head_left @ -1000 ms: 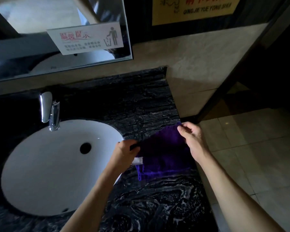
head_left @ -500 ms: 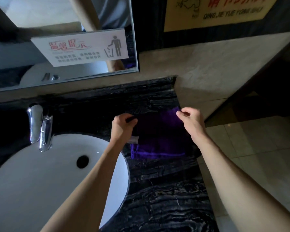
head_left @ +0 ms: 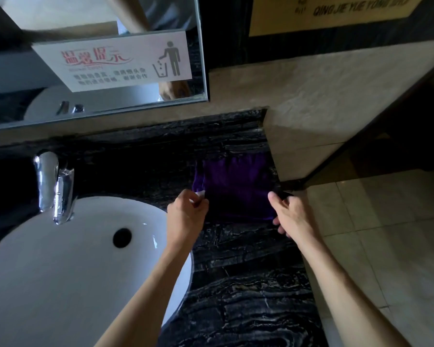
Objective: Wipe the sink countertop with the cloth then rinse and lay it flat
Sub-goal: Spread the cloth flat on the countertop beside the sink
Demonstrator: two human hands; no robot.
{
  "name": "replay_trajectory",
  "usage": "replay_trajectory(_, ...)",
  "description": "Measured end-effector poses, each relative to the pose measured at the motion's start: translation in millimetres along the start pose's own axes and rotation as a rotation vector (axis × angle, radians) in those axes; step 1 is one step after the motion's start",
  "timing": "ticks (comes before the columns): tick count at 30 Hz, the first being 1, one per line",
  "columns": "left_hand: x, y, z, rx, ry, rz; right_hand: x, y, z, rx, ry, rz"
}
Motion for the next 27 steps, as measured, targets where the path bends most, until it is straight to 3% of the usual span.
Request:
replay_trajectory(7, -13.7, 29.4, 7.3, 0.096, 0.144, -0.170, -14.8, 31.6, 3.4, 0.050, -0.081, -0.171)
replay_trajectory(9, -16.9, 52.5, 35.8, -0.036, 0.443, -0.268, -10.4, 38.8, 3.2, 0.040, -0.313, -0.119)
replay_trajectory(11, -8.8, 82.6, 82.5, -0.273, 0.932, -0.484, -6.4, 49.9, 13.6, -0.048, -0.633, -0.035)
replay_trajectory(13, 6.9, 101.1, 114.9, -0.430, 1.266, -0.649, -6.5, 63.6, 23.7, -0.141, -0.862, 0.007)
replay_trajectory(17, 14.0, 90.4, 121.2, -0.379, 1.696, -0.653, -1.2, 90.7, 20.9, -0.199, -0.901, 0.015)
replay_trajectory(22, -22.5, 86.1, 96.2, -0.215, 1.556, -0.672, 25.0, 115.1, 6.6, -0.211, -0.851, 0.004)
replay_trajectory(27, -51.5, 116.2, 50.2, -0.127, 1.113, -0.512, 54.3, 134.0, -1.2, -0.179, -0.812, 0.016)
Point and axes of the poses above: each hand's wrist, its own y-axis away from the middle knuckle, its own z-axis out of the palm, x = y × z, the point moved 9 cm from there along -y, towards the middle knuckle, and after that the axes turned 7 degrees about -x, right-handed, at the moved point
